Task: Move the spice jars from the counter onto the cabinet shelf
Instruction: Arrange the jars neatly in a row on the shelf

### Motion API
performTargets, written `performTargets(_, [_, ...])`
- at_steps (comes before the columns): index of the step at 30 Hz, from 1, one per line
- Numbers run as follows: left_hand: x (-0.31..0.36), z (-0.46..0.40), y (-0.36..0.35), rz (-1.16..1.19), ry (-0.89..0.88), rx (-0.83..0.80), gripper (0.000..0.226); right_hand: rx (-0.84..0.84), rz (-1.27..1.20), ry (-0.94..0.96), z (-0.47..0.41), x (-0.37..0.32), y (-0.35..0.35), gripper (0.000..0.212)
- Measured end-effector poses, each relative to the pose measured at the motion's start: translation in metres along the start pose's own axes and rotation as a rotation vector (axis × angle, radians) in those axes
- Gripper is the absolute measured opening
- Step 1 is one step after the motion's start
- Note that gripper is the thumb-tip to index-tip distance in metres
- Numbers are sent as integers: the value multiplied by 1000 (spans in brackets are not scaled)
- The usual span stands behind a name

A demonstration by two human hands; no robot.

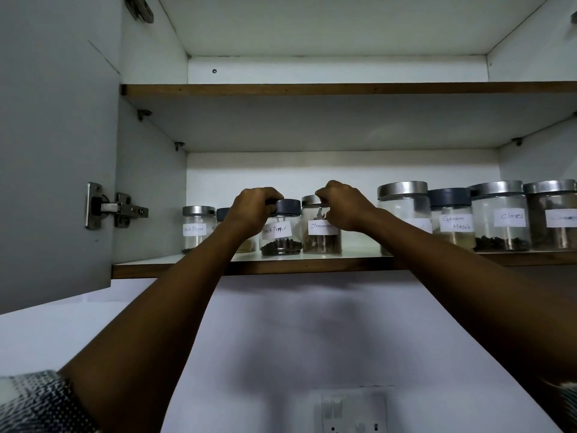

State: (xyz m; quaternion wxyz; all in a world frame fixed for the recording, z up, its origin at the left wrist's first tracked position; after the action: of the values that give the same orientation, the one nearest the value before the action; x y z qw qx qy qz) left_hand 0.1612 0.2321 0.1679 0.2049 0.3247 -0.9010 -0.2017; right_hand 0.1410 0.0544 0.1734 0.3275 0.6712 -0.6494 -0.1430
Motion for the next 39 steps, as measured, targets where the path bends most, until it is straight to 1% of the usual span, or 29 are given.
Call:
performTargets(4, [-16, -7, -9, -28, 9, -31, 33, -20, 2, -8, -14, -2, -17, 26])
performTargets(7, [-27, -14, -14, -60, 19, -72, 39, -35, 13, -7, -25, -5, -28, 22])
performTargets(14, [-51, -29, -25, -113, 54, -194, 56, -89, 29, 11, -50, -12, -53, 26])
performTargets(21, [-67, -41, -35, -109, 95, -244, 55, -138, 55, 22, -69, -14, -68, 24])
performTargets(24, [-74, -44, -42, -125, 118, -256, 60, -165, 67, 38, -75, -16, -77, 30])
performTargets(26, [-78, -47, -46, -144, 136, -291, 62, -187, 76, 50, -77, -18, -82, 34])
performTargets(28, [-81, -50, -47, -164, 147, -326, 63, -184, 71, 56, -80, -17, -84, 36])
performTargets(31, [-88, -50, -46, -184, 171, -318, 65, -157, 67, 76, -82, -15, -85, 38])
performTargets(33, [-91, -48, -47, -214, 178, -314, 71, -158, 73, 91, -81, -16, -87, 41])
performTargets(36, [-90, -45, -52, -309, 156, -330, 85, -179, 87, 84, -81, -15, -90, 39])
performTargets(39, [-87, -42, -55, -361, 132, -335, 89, -207, 108, 89, -83, -14, -89, 41])
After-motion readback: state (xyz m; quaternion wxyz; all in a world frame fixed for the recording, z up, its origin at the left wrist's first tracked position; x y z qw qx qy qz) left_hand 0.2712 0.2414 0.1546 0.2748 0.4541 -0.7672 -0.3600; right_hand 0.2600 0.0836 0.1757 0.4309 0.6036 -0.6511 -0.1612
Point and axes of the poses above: each hand's wrist, its own z-axis away from the middle knuckle, its own y-axis out of the back of the hand, x = y × z, the point moved 3 cm from there along -z, towards the middle knuckle, and after that the axes turned 11 degrees about z, right-handed, at the moved point
